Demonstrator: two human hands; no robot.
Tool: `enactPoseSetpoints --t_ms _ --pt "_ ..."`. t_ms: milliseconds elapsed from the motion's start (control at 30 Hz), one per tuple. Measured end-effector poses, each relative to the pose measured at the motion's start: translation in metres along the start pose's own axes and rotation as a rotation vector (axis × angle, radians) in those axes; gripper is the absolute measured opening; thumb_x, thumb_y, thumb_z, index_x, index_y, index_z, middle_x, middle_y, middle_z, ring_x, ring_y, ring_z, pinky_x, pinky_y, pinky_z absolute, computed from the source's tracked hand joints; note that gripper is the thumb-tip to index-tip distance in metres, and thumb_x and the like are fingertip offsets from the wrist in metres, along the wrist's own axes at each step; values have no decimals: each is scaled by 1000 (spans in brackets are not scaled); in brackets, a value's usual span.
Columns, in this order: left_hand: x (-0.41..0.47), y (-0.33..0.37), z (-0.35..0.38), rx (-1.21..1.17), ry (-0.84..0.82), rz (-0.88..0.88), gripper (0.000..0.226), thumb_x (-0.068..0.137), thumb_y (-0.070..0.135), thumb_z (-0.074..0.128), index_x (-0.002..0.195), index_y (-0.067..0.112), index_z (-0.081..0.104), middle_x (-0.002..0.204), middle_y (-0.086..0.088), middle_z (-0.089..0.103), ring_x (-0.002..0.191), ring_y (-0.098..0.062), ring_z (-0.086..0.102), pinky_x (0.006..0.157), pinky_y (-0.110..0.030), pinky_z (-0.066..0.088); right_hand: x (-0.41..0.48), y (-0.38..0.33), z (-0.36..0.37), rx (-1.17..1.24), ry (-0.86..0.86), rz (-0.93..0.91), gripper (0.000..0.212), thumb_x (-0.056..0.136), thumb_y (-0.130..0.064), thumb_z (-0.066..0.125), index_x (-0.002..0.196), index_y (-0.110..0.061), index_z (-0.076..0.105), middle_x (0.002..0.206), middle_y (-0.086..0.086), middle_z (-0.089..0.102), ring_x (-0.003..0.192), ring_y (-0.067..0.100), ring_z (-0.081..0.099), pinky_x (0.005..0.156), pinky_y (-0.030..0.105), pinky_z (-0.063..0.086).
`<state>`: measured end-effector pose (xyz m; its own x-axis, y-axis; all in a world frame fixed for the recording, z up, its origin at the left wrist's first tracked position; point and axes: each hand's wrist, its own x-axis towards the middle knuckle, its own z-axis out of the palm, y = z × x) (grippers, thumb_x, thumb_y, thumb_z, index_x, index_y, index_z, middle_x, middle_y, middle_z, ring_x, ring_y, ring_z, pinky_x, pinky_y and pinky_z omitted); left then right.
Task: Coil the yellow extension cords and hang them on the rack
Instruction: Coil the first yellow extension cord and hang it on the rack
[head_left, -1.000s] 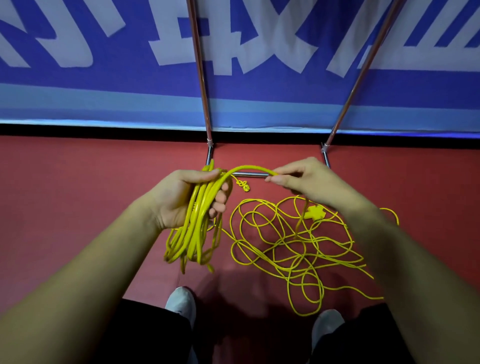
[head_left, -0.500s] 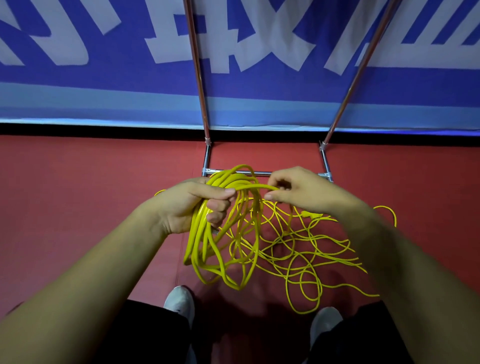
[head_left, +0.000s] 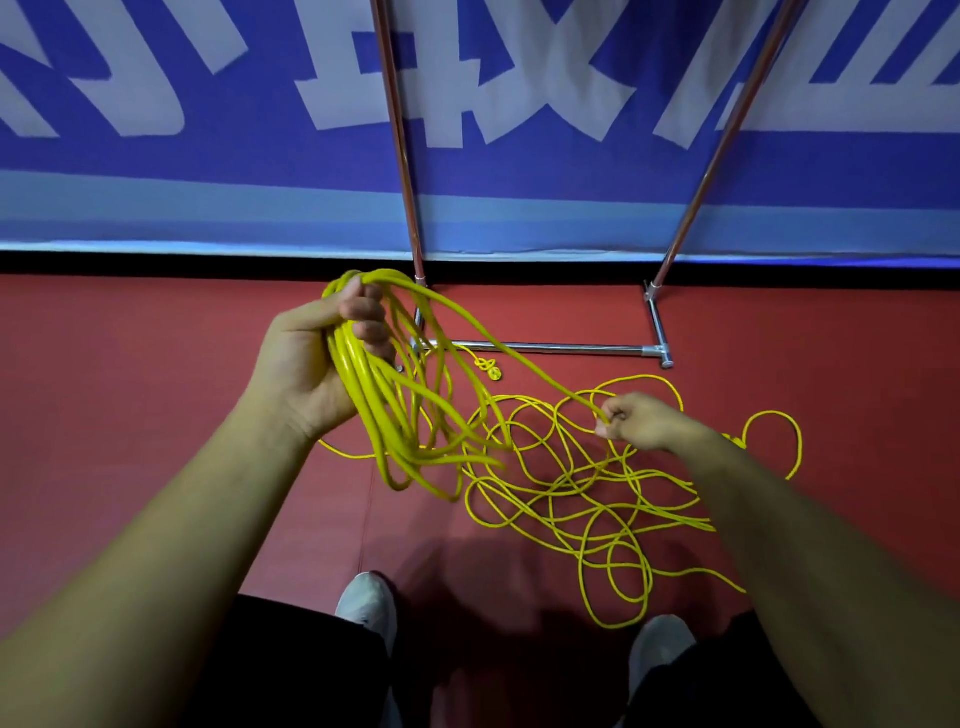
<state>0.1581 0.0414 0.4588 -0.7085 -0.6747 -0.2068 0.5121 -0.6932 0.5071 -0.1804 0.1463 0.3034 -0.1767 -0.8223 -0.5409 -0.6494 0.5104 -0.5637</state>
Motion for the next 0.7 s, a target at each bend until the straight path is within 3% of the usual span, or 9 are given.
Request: enactPoseSetpoints --t_ms 100,233,300,367,433,500,600,700 --pt "0 -1 2 51 47 61 13 76 16 66 83 11 56 54 10 48 47 -3 50 49 -18 43 7 4 9 129 70 38 34 87 -14 68 64 -18 43 72 4 59 71 17 47 65 29 33" --pt "1 3 1 187 97 46 30 68 24 73 91 8 64 52 10 47 48 -4 51 50 -18 45 -5 -24 9 509 172 74 18 93 -15 62 82 -13 48 63 7 59 52 20 57 52 25 45" --pt "1 4 1 270 127 13 36 66 27 74 95 5 68 51 9 47 47 -5 52 48 -19 46 -15 -47 1 397 199 -28 17 91 -14 64 79 -10 53 54 2 52 42 13 49 42 20 40" --pt "1 2 0 345 152 -46 30 66 25 75 89 6 70 51 7 49 48 -8 55 47 -20 48 -30 -73 -11 110 190 -184 16 85 -14 71 73 -8 62 43 -9 46 36 2 42 40 12 30" --pt "1 -2 3 421 185 -91 14 73 21 68 78 8 69 54 3 55 51 -12 60 48 -22 51 -50 -97 -21 -105 44 -286 16 80 -18 76 70 -8 69 40 -11 43 38 0 40 42 12 27" --pt "1 -9 5 466 202 -138 14 79 15 60 71 8 67 63 -5 65 62 -21 70 52 -25 56 -77 -118 -27 -216 -213 -332 17 80 -25 76 75 -10 73 48 -10 46 44 2 36 44 17 27" --pt "0 -22 8 531 150 -275 12 80 13 56 84 4 63 93 -26 72 87 -35 72 69 -34 60 -106 -144 -27 -153 -414 -426 17 82 -28 74 83 -11 75 58 1 52 53 12 41 46 23 31" --pt "-5 -39 12 592 34 -406 15 83 13 56 91 3 63 93 -27 71 84 -35 72 73 -39 59 -113 -161 -23 66 -275 -558 14 84 -22 73 81 -8 74 55 3 51 53 18 40 46 31 32"
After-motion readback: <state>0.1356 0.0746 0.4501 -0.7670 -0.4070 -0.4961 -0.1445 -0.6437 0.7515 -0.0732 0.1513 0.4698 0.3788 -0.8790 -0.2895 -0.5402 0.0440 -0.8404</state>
